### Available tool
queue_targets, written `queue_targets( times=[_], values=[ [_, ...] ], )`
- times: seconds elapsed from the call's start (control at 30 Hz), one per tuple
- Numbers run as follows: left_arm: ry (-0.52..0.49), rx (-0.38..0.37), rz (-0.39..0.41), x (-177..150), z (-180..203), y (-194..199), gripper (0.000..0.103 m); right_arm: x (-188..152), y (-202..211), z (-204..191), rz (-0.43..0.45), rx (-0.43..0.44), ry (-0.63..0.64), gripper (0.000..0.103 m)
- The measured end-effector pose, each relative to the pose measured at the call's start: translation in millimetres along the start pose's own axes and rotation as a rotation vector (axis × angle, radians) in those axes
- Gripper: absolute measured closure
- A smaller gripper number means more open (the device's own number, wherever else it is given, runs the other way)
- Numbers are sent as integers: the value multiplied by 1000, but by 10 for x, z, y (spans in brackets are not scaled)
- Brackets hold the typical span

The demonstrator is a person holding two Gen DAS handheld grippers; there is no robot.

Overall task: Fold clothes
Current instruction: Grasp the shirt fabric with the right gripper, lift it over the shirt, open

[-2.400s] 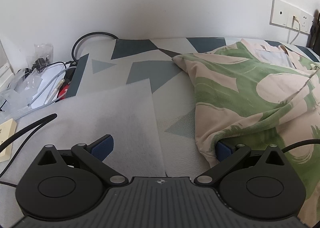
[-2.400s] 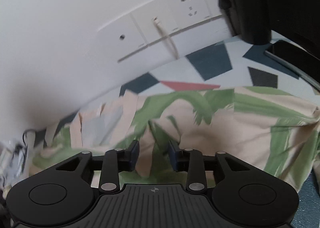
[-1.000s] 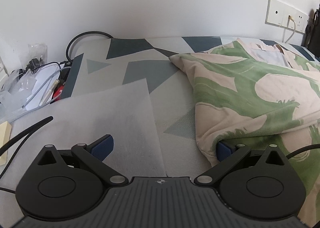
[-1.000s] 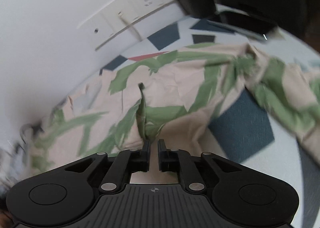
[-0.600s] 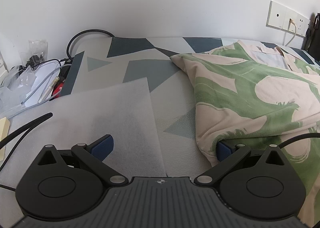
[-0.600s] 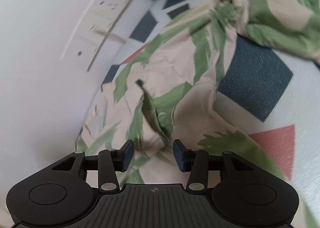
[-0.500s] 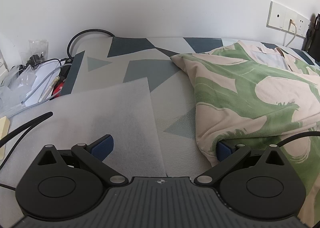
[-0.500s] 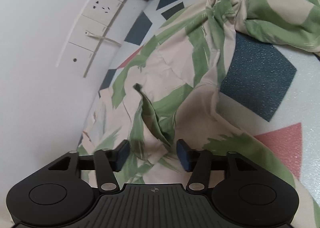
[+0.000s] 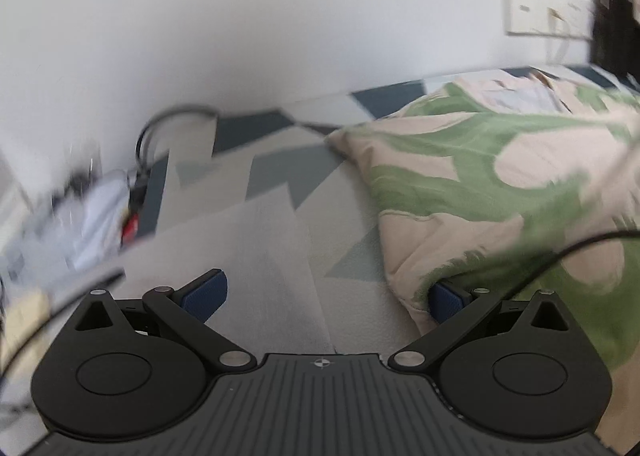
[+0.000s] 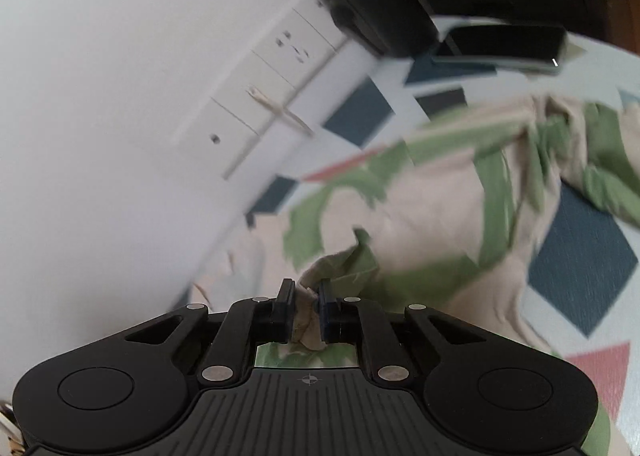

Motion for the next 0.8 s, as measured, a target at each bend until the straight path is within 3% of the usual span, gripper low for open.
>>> queue_targets(
  times=[0.13, 0.27, 0.33, 0.53, 0.63, 0.8],
  values=[
    [-69, 5, 22, 1, 65, 7, 0, 74, -43, 35, -10, -49, 1, 92],
    [-56, 22, 5, 18, 41, -84, 0, 49, -198, 133, -47, -108, -31, 93],
    [-41, 20, 1, 31, 5, -103, 0, 89, -237, 77, -40, -95, -44, 93],
    [-60, 1, 13, 49, -11, -61, 0, 427, 24, -612, 91, 128, 130, 94],
    [-82, -32, 4, 68, 8, -51, 0, 458, 83, -592, 80, 84, 173, 94],
    [-115, -54, -24, 53, 36, -84, 0, 219, -80, 89, -39, -105, 74, 95]
  ],
)
Point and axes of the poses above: each gripper's, at about its wrist camera, not at the fingertips, and y roughly against the way its jaws point, z to its right, x to its top, the point moved 2 cm from there along -y, roughly the way its jaws point, and after that the axes turned 6 degrees about -z, right-handed, at the moved point
